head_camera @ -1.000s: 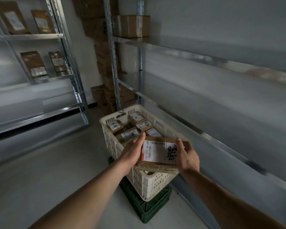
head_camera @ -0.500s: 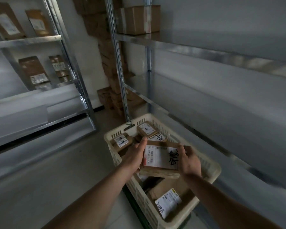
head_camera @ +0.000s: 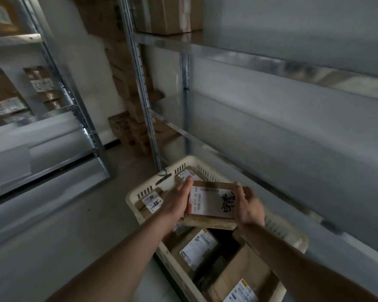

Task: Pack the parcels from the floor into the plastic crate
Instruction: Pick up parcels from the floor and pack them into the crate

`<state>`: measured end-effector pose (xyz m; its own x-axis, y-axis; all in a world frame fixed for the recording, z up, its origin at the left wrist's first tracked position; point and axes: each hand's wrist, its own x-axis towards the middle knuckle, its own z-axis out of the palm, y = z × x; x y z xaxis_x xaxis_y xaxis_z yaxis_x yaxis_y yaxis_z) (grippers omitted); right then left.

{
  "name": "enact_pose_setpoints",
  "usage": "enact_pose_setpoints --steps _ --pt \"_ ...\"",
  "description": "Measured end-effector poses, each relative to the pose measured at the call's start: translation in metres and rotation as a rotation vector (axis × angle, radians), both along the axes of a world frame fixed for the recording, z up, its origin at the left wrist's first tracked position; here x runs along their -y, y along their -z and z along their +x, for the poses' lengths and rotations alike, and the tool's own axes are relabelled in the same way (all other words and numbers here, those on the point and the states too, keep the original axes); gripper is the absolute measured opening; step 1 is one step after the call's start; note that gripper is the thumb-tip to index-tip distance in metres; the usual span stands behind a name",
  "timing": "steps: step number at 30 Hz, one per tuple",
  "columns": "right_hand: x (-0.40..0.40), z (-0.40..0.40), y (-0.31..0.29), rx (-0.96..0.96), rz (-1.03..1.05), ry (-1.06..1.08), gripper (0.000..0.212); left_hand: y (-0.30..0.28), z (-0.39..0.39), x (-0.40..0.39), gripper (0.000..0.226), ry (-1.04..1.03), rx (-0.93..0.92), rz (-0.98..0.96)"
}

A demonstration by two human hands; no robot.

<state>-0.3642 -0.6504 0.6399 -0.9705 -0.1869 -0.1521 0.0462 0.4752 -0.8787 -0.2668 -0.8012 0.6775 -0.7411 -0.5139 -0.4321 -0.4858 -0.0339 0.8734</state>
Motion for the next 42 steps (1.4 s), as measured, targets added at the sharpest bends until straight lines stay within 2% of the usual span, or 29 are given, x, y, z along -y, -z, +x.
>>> enact_pose_setpoints --steps 5,7,11,14,16,19,20,23,24,27,29,31,33,37,41,42 --pt "0.046 -0.005 0.003 0.023 -0.018 0.123 0.042 0.013 -0.024 0.059 0.080 0.133 -0.002 -0.004" --pt "0.066 -0.006 0.004 0.038 -0.015 0.158 0.043 0.014 -0.033 0.084 0.075 0.162 0.006 -0.003" --pt "0.107 -0.003 0.014 0.074 -0.053 0.242 0.061 0.016 -0.049 0.128 0.085 0.249 0.026 -0.015" --pt "0.127 -0.001 0.018 0.107 -0.063 0.290 0.048 0.025 -0.061 0.151 0.076 0.292 0.013 -0.047" --pt "0.136 -0.001 0.020 0.125 -0.055 0.299 0.048 0.033 -0.072 0.161 0.083 0.313 0.024 -0.043" --pt "0.145 -0.006 0.026 0.134 -0.071 0.328 0.068 0.047 -0.088 0.171 0.106 0.341 0.035 -0.052" --pt "0.147 -0.011 0.029 0.145 -0.073 0.336 0.070 0.046 -0.091 0.174 0.105 0.347 0.043 -0.052" --pt "0.154 -0.023 0.033 0.172 -0.085 0.328 0.053 0.041 -0.101 0.178 0.075 0.363 0.052 -0.024" --pt "0.157 -0.027 0.035 0.188 -0.091 0.326 0.055 0.042 -0.104 0.181 0.072 0.366 0.060 -0.015" --pt "0.168 -0.036 0.045 0.228 -0.113 0.326 0.071 0.049 -0.116 0.193 0.095 0.407 0.078 -0.010" --pt "0.176 -0.042 0.054 0.255 -0.115 0.326 0.063 0.062 -0.126 0.204 0.106 0.425 0.091 -0.027" --pt "0.185 -0.048 0.059 0.283 -0.108 0.314 0.047 0.072 -0.136 0.213 0.099 0.433 0.102 -0.035" --pt "0.194 -0.054 0.069 0.293 -0.096 0.335 0.040 0.081 -0.145 0.223 0.094 0.455 0.114 -0.006" --pt "0.218 -0.063 0.096 0.326 -0.107 0.406 0.048 0.106 -0.168 0.245 0.103 0.548 0.133 0.052" --pt "0.242 -0.070 0.128 0.394 -0.146 0.466 0.063 0.122 -0.185 0.262 0.075 0.578 0.175 0.143" --pt "0.247 -0.070 0.135 0.408 -0.149 0.480 0.067 0.128 -0.188 0.266 0.074 0.582 0.185 0.146"
